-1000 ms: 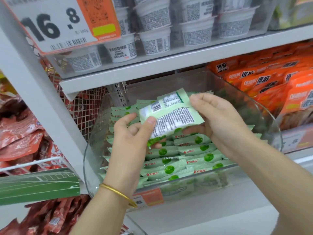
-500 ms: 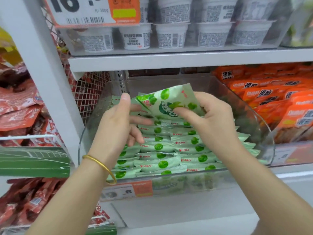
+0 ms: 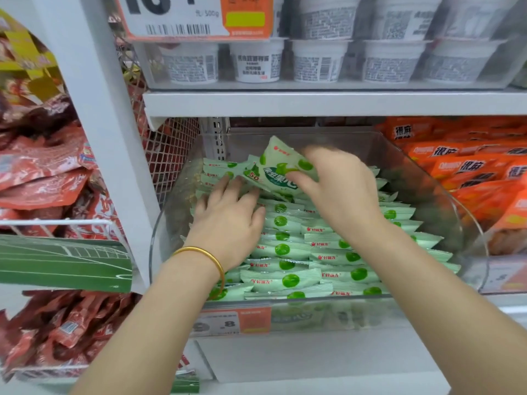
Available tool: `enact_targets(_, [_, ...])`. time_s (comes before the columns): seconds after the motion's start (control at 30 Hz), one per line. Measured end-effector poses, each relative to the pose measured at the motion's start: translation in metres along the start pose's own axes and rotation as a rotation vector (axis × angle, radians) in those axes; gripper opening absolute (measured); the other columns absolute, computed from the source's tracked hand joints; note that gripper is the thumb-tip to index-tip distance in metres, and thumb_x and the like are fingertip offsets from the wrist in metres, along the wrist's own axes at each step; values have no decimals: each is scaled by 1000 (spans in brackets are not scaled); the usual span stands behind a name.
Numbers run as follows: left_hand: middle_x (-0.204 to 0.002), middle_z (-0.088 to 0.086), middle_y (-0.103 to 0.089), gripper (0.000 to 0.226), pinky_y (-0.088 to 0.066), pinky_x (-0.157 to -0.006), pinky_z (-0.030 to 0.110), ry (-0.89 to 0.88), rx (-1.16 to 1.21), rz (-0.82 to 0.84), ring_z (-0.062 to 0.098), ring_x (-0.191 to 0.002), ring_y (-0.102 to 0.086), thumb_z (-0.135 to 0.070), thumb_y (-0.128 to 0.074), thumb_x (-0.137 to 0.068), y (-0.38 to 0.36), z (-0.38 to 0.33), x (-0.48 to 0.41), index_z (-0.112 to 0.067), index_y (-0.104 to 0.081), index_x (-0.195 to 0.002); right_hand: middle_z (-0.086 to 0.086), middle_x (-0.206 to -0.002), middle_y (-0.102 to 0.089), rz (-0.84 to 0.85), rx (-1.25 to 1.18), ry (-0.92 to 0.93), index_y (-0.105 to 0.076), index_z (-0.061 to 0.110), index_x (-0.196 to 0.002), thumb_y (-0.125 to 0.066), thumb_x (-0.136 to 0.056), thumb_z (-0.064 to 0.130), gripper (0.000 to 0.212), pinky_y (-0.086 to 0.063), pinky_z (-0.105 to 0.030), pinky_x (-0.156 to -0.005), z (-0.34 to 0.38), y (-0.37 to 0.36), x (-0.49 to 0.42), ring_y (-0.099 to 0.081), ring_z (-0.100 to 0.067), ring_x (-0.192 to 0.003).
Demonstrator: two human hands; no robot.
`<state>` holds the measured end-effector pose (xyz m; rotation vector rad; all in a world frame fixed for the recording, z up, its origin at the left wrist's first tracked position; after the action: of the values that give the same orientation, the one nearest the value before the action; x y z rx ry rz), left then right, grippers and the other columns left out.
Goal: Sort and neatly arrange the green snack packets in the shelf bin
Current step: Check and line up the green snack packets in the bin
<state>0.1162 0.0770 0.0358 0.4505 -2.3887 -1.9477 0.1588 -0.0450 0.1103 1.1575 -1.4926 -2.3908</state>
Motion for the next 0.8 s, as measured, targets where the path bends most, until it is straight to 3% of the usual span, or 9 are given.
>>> enact_targets(0.07, [-156, 2, -12, 45, -10, -114, 42, 26, -7, 11, 19, -144, 1, -40, -29, -98, -4, 4, 3, -29, -34, -141, -4, -92, -61, 103, 102, 14, -51, 19, -92, -55, -92, 40, 21, -32, -31, -62, 5, -10, -10, -59, -31, -94])
enact_targets(0.17, [-156, 8, -11, 43, -10, -114, 39, 54, 14, -6, 23, -144, 2, -40, -33, -97, -2, 7, 9, -27, -38, -138, -3, -83, -48, 213, 247, 74, -41, 20, -84, -56, -92, 36, 24, -30, -29, -62, 16, -18, -24, -58, -30, -91])
enact_targets(0.33, [-155, 8, -14, 42, -12, -114, 39, 55, 33, -29, 23, -143, -1, -41, -35, -97, -2, 8, 11, -26, -41, -136, -2, -91, -48, 480, 381, 39, -53, 19, -93, -60, -91, 18, 7, -36, -32, -68, 23, -52, -42, -46, -26, -83])
enact_targets(0.47, [-153, 10, -18, 42, -16, -112, 41, 55, 51, -34, 24, -142, -5, -39, -37, -96, 1, 8, 9, -26, -40, -136, -7, -115, -56, 608, 464, 97, -58, 19, -116, -56, -92, 17, 24, -36, -34, -76, 21, -84, -35, -50, -29, -107])
enact_targets(0.53, [-150, 9, -23, 43, -20, -111, 41, 68, 81, -68, 25, -140, -11, -35, -41, -95, 5, 8, 8, -22, -40, -136, -8, -121, -53, 572, 462, 134, -58, 19, -117, -59, -91, 26, 26, -35, -34, -80, 16, -84, -31, -45, -29, -117])
enact_targets(0.63, [-149, 8, -27, 44, -23, -110, 40, 68, 131, -133, 25, -138, -18, -25, -43, -94, 14, 8, 1, -15, -38, -137, -4, -106, -51, 428, 330, 89, -64, 21, -111, -63, -85, 43, 34, -33, -33, -77, 3, -59, -32, -43, -30, -116])
enact_targets(0.7, [-153, 6, -22, 50, -21, -113, 41, 13, 142, -134, 22, -141, -15, -22, -42, -95, 14, 0, -6, -15, -30, -143, -1, -98, -45, 361, 291, 93, -67, 24, -107, -65, -83, 45, 32, -32, -32, -77, 0, -51, -30, -42, -29, -116])
enact_targets(0.8, [-157, 0, -14, 54, -15, -116, 40, -55, 134, -84, 16, -144, -10, -27, -39, -96, 9, -10, -13, -19, -22, -147, -5, -108, -52, 371, 343, 136, -68, 20, -107, -61, -87, 38, 27, -29, -31, -76, 0, -69, -21, -41, -29, -115])
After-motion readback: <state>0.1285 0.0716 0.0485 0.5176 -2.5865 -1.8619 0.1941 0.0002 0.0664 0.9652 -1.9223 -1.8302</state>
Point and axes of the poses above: each hand's wrist, its own x-axis away from the middle knuckle, its own y-axis out of the back of the hand, z = x × y, the point moved 9 cm from there along -x, towards the middle knuckle
